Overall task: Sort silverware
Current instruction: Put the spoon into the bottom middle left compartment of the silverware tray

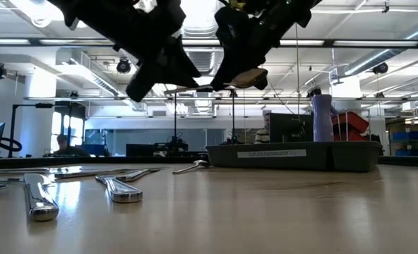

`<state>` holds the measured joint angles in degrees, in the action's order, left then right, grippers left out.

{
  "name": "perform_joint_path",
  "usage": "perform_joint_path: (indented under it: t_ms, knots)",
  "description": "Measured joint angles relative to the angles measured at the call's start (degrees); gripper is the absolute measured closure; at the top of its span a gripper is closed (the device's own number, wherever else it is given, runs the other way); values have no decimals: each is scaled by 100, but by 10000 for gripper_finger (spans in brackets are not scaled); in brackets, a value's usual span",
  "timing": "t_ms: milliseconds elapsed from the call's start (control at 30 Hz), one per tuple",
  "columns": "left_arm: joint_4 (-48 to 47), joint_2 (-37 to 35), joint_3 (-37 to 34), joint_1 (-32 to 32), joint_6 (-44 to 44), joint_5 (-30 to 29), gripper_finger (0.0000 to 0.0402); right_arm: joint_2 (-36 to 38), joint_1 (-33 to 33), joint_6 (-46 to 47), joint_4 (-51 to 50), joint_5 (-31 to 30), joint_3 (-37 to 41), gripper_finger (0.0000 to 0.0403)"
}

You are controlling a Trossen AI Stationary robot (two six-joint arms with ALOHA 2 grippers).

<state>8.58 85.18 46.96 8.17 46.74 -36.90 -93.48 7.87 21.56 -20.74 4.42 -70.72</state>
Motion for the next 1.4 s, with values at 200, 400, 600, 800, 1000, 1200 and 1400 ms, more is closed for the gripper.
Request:
perform_joint_path:
  t_ms: [200, 400, 600, 800, 1000, 1200, 1400]
  knots:
    - [-54, -1110, -739, -276, -909, 50, 248, 154, 240, -295, -726, -566, 36, 402]
    - [180, -2161, -1670, -329, -1897, 210, 221, 168, 603, -508, -1102, -1096, 454, 402]
    - [433, -2698, -2340, -330, -2130, 195, 225, 218, 943, -488, -1052, -1522, 1125, 403]
    - [875, -2777, -2548, -407, -2111, 432, 242, 167, 1129, -630, -363, -1800, 1642, 403]
    - [1074, -2676, -2568, -472, -2031, 640, 259, -101, 1185, -1023, 244, -1755, 1837, 403]
    - [1070, -2586, -2595, -470, -2081, 655, 272, -487, 1236, -920, 341, -1767, 1824, 400]
    - [1054, -2519, -2634, -473, -2199, 781, 281, -547, 1238, -970, 304, -1880, 1751, 349]
